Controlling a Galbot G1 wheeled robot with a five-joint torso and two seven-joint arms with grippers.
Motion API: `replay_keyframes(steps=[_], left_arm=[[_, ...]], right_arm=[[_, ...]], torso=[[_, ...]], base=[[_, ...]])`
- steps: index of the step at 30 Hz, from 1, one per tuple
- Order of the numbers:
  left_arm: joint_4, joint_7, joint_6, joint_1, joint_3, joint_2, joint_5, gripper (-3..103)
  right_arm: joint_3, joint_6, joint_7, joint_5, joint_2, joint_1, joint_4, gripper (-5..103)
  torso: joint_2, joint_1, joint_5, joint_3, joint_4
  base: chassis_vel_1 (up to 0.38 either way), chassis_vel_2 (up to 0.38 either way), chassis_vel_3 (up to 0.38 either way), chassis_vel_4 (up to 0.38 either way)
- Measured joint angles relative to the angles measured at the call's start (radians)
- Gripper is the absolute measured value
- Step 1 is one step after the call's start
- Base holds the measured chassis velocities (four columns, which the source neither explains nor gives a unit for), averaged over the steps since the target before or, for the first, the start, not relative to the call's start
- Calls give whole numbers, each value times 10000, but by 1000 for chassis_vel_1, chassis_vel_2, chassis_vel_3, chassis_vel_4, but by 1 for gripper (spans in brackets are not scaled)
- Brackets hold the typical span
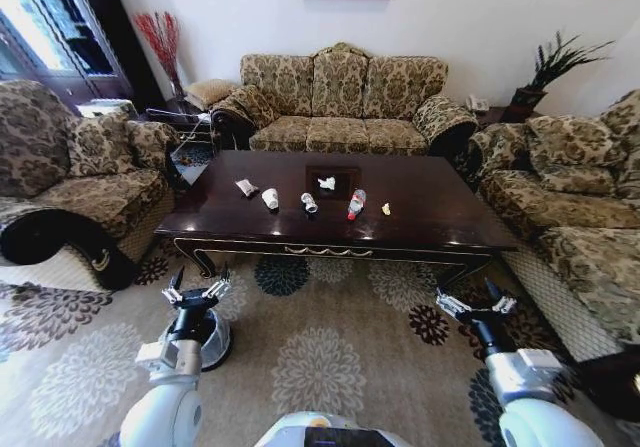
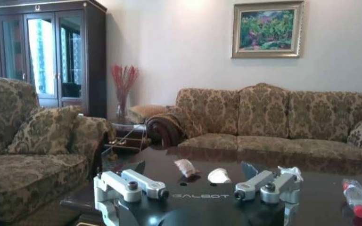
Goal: Move to the front of the table and place the trash on the table into the trash bin.
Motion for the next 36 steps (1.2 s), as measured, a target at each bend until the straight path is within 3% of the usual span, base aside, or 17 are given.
replay_keyframes(steps=[36], left_arm=[[154, -11, -162, -35, 25, 277, -53, 100]], right_arm=[[-94, 552, -252, -389, 607, 105, -467, 100]], torso=[[0, 0, 0, 0, 0]], base=[[0, 0, 0, 0]])
